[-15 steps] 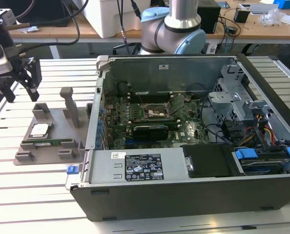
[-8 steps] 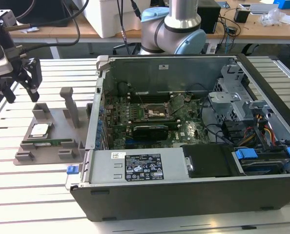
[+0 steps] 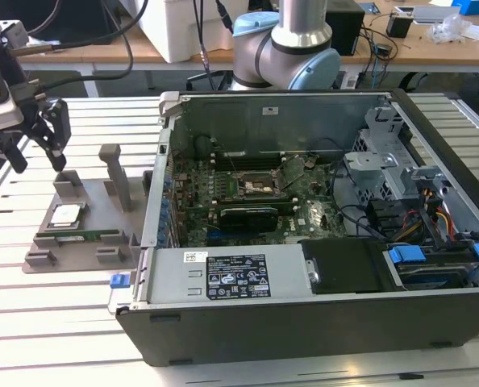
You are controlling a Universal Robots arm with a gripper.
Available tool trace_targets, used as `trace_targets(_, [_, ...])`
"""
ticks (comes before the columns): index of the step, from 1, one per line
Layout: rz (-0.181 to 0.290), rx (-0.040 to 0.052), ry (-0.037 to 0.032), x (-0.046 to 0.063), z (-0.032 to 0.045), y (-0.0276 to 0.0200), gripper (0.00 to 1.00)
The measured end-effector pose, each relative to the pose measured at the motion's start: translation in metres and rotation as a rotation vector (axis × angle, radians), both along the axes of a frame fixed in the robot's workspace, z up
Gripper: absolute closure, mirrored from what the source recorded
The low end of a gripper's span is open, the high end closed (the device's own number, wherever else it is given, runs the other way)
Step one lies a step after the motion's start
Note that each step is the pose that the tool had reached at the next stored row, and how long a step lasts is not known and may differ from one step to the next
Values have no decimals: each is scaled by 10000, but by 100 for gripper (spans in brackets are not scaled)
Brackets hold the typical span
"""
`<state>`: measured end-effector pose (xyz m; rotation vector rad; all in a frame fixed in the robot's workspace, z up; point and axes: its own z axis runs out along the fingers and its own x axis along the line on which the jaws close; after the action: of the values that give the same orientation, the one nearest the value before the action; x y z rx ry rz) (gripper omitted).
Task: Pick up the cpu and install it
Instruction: 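Pick up the cpu and move it towards the insertion slot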
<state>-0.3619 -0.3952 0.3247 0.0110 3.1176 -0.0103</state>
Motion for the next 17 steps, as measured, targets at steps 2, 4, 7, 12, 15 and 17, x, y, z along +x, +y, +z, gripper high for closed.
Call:
trace_targets(2, [0, -1, 1, 0, -19, 0, 40])
trace_targets(4, [0, -1, 1, 0, -35, 0, 40])
trace_targets(7, [0, 0, 0, 0, -66, 0, 40])
trace_targets(12, [0, -2, 6, 0, -149, 0, 40])
trace_targets(15, [0, -1, 7, 0, -214, 0, 40])
trace_targets(17, [11, -1, 9, 0, -269, 0, 40])
